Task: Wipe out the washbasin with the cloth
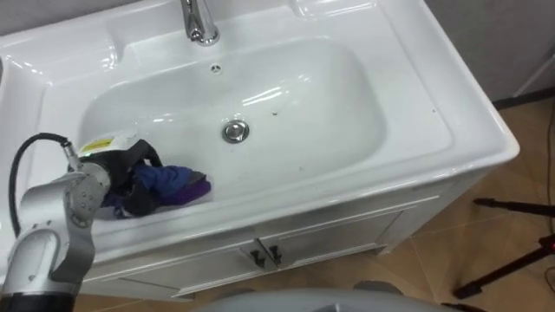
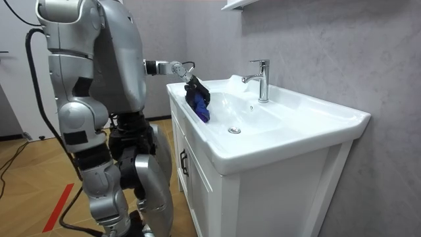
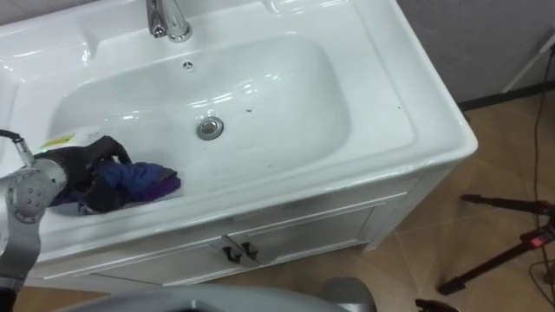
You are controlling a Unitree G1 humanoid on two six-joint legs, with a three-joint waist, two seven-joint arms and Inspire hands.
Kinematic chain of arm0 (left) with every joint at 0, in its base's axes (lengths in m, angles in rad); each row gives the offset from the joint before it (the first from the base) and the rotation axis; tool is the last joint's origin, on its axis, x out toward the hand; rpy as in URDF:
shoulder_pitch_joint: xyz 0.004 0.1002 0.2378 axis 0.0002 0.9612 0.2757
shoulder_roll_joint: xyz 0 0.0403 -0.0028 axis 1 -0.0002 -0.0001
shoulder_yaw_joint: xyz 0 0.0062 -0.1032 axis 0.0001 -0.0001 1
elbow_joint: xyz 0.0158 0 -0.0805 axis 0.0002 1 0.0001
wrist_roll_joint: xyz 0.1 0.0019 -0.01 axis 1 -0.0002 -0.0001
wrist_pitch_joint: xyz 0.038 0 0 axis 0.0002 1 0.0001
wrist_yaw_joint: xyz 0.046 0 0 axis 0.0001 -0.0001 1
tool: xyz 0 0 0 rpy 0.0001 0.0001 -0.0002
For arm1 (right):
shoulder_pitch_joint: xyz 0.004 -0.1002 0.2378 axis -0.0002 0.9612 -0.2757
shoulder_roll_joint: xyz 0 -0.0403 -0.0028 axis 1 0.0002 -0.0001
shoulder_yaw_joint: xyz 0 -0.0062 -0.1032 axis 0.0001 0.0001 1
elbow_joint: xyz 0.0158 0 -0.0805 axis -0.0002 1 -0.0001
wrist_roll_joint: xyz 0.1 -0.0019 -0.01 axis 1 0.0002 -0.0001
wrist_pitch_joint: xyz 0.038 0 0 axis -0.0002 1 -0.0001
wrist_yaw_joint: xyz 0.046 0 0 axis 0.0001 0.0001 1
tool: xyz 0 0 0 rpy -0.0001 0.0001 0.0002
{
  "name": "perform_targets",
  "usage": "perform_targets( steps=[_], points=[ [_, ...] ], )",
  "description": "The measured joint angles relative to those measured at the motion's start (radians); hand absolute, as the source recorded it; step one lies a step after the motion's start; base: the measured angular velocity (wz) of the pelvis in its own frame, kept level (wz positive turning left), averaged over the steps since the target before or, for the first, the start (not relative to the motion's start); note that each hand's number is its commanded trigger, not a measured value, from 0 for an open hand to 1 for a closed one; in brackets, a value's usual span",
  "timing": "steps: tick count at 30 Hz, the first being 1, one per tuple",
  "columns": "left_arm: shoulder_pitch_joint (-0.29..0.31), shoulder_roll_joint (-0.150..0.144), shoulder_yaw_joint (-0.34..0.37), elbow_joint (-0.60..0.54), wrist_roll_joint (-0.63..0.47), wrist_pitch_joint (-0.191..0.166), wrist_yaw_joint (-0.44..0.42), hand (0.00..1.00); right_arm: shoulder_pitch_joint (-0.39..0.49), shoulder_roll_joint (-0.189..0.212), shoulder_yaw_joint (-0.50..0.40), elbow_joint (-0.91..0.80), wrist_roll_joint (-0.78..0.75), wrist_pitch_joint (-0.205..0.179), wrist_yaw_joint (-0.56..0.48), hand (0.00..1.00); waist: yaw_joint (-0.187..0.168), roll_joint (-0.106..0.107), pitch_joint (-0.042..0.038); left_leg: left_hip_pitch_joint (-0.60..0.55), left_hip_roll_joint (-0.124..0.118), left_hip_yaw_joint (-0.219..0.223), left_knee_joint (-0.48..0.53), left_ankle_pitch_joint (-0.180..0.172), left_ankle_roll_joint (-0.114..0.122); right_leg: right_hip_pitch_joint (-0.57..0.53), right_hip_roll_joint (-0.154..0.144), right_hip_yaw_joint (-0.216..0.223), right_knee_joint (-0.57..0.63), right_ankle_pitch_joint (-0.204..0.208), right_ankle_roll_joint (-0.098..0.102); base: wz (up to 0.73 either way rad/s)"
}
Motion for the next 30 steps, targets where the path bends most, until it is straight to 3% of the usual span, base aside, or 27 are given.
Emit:
perform_targets(
  steps=[2, 5, 9, 13, 21, 24, 28, 30],
  points=[
    [0.001, 0.001, 0.025, 0.000, 0.026, 0.002, -0.017, 1.00, 0.000, -0.003, 0.000, 0.009, -0.001, 0.000, 0.015, 0.00, 0.000, 0.014, 0.0055, 0.002, -0.004, -0.013, -0.003, 0.000, 0.000, 0.003, -0.002, -0.002, 0.001, -0.001, 0.001, 0.05],
    [0.001, 0.002, 0.035, -0.007, 0.026, 0.002, -0.028, 1.00, 0.001, -0.011, 0.000, 0.009, -0.001, 0.000, 0.027, 0.00, 0.006, 0.032, 0.0067, 0.002, -0.007, -0.013, -0.003, 0.000, 0.000, 0.001, -0.005, -0.001, 0.006, -0.004, 0.004, 0.06],
    [0.002, 0.003, 0.035, -0.046, 0.024, 0.001, -0.044, 1.00, -0.003, -0.024, 0.001, 0.008, -0.027, 0.000, 0.027, 0.00, 0.024, 0.032, 0.0070, 0.004, -0.014, -0.017, -0.002, 0.000, 0.000, -0.004, -0.019, -0.005, 0.023, -0.013, 0.007, 0.08],
    [0.005, 0.009, 0.054, -0.110, 0.024, 0.001, -0.049, 1.00, 0.001, -0.031, -0.006, 0.003, -0.034, -0.009, 0.020, 0.00, 0.047, 0.017, 0.0020, 0.000, -0.015, -0.018, 0.001, 0.000, 0.000, -0.005, -0.019, -0.015, 0.023, -0.013, 0.007, 0.10],
    [0.020, 0.008, 0.103, -0.147, 0.025, -0.011, -0.022, 1.00, 0.020, -0.031, -0.007, 0.029, -0.035, -0.032, 0.002, 0.00, 0.044, 0.003, 0.0013, 0.012, -0.015, -0.017, -0.004, 0.000, 0.000, 0.019, -0.019, -0.025, 0.018, -0.013, 0.008, 0.06],
    [0.060, -0.014, 0.103, -0.147, 0.025, -0.021, 0.022, 1.00, 0.022, -0.030, -0.007, 0.034, -0.033, -0.031, -0.012, 0.00, 0.041, 0.002, 0.0022, 0.025, -0.016, -0.012, -0.029, 0.001, 0.001, 0.018, -0.019, -0.018, 0.021, -0.013, 0.009, -0.01],
    [0.099, -0.055, 0.101, -0.147, 0.026, -0.039, 0.067, 1.00, 0.022, -0.024, -0.004, 0.033, -0.033, -0.032, -0.020, 0.00, 0.039, -0.020, 0.0027, 0.040, -0.015, -0.011, -0.034, 0.004, 0.001, 0.031, -0.017, -0.021, 0.015, -0.013, 0.009, 0.01],
    [0.102, -0.056, 0.101, -0.145, 0.026, -0.051, 0.087, 1.00, 0.021, -0.023, -0.004, 0.032, -0.033, -0.040, -0.028, 0.00, 0.038, -0.026, 0.0026, 0.043, -0.014, -0.011, -0.031, 0.004, 0.001, 0.041, -0.013, -0.021, 0.006, -0.013, 0.009, 0.04]
  ],
)
